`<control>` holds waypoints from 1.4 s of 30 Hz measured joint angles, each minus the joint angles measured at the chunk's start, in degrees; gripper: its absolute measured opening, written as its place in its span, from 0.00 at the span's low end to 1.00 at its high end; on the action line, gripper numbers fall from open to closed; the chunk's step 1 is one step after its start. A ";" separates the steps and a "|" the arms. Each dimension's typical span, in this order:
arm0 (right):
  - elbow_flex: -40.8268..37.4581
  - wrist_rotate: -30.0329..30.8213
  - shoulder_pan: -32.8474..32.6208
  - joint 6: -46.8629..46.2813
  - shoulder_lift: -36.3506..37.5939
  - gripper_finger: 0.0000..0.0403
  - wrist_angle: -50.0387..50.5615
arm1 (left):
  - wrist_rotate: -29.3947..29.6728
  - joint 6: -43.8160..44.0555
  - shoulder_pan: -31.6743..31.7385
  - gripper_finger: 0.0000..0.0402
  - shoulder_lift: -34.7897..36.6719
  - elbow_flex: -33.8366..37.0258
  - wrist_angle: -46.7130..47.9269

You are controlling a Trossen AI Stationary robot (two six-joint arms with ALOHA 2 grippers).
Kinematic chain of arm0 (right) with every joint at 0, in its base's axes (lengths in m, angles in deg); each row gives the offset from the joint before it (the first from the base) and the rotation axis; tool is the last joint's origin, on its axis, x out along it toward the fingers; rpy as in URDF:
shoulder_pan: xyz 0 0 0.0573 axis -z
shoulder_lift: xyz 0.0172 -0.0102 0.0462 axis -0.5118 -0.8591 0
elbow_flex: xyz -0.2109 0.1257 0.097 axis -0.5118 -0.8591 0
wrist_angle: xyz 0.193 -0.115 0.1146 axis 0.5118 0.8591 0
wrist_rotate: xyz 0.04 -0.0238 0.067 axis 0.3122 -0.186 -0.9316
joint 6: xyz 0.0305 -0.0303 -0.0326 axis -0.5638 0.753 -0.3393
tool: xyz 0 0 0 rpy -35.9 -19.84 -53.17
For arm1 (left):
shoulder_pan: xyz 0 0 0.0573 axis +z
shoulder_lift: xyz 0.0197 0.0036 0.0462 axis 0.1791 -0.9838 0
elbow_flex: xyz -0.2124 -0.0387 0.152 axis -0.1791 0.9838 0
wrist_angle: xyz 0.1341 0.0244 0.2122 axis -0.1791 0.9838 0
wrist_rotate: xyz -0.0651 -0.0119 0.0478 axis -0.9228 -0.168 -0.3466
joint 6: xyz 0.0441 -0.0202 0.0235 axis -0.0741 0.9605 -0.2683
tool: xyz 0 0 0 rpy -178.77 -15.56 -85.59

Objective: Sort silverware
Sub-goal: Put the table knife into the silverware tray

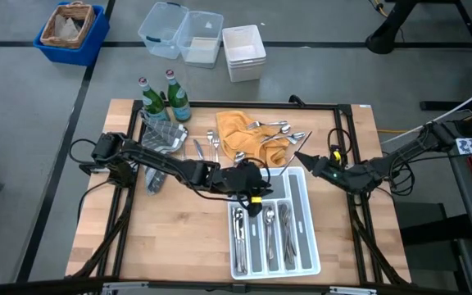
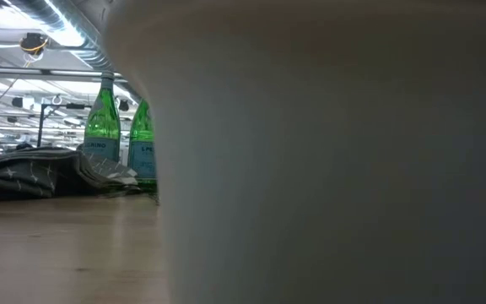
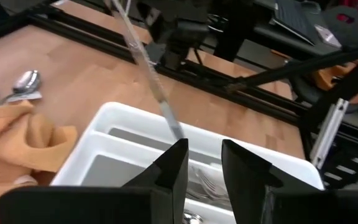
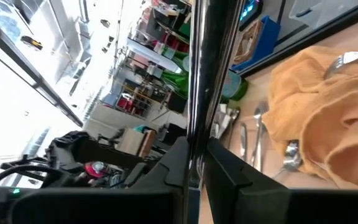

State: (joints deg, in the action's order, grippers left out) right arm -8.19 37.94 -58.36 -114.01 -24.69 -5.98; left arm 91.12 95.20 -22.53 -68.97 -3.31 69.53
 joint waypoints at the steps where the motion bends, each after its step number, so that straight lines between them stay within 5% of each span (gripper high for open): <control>1: 0.00 0.00 -0.04 0.03 0.00 0.09 -0.19 | 0.35 0.00 0.02 0.21 0.00 0.00 -0.01; 42: 0.00 4.11 -0.13 1.50 -0.02 0.09 -2.66 | 3.06 4.13 1.93 0.21 0.01 0.00 -0.81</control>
State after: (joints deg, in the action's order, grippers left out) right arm -8.19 42.06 -58.49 -112.52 -24.71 -8.64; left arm 94.18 99.34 -20.59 -68.96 -3.31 68.72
